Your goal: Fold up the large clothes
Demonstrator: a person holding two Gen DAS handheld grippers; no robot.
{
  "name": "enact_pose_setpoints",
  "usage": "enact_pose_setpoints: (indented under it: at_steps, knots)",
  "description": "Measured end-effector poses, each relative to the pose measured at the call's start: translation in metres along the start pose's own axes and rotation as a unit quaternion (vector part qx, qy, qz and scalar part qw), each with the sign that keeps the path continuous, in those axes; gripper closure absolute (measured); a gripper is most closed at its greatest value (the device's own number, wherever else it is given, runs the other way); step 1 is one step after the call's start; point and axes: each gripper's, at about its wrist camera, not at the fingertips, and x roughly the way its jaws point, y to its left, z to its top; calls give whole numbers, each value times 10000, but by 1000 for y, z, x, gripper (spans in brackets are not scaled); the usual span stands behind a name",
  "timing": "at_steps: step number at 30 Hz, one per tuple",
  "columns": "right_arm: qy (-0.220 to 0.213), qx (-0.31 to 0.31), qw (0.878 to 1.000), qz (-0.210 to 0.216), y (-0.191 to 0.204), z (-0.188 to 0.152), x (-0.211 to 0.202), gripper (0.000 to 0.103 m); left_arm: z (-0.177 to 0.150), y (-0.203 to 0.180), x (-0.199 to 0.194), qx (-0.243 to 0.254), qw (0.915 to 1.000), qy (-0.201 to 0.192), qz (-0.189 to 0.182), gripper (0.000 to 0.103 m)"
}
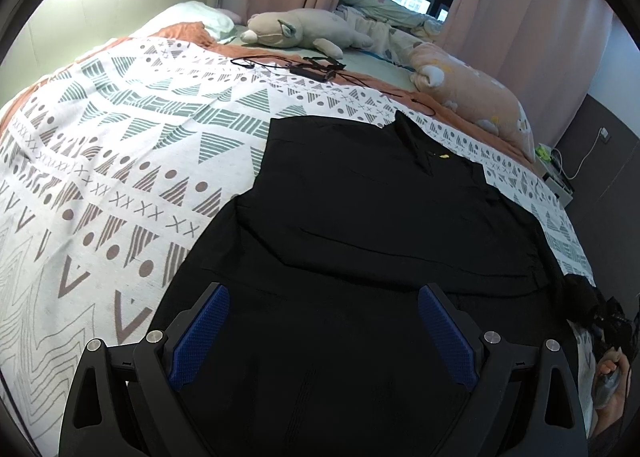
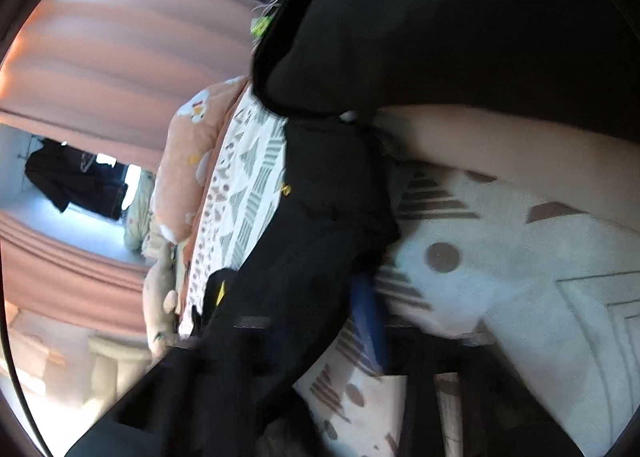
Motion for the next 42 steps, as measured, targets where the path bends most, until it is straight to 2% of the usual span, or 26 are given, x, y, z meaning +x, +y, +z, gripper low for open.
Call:
enact_pose_setpoints:
  at_steps: [4, 11, 17, 23, 26, 29, 33, 38, 42]
  knots:
    - [-236, -322, 9988, 298, 26, -4, -19, 99, 1, 0, -3, -56, 9999, -78, -72, 7]
    - [-524, -1177, 9859, 1068, 111, -36, -60, 99, 6, 15, -13, -521, 9976, -180, -428, 7]
    - [-577, -2129, 9660, 1346, 204, -87, -73, 100, 16, 29, -21, -713, 9948, -238, -693, 7]
    - [-425, -2998, 9423, 1430, 280, -141, -64, 100, 25, 56, -35, -847, 9935, -462, -609, 7]
    - [-370, -3535, 9251, 1336, 312, -177, -51, 100, 30, 77, -40, -1077, 9910, -552, -566, 7]
    - [-146, -4034, 9076, 1158, 339, -220, -20, 100, 33, 99, -42, -1422, 9866, -567, -563, 7]
    - [238, -4547, 8855, 932, 353, -275, 19, 100, 35, 127, -46, -1864, 9793, -604, -515, 7]
    - [978, -5294, 8396, 723, 337, -351, 65, 100, 37, 143, -50, -2071, 9750, -633, -501, 7]
    - [1601, -5612, 8100, 581, 313, -389, 89, 100, 37, 143, -50, -2064, 9753, -621, -483, 7]
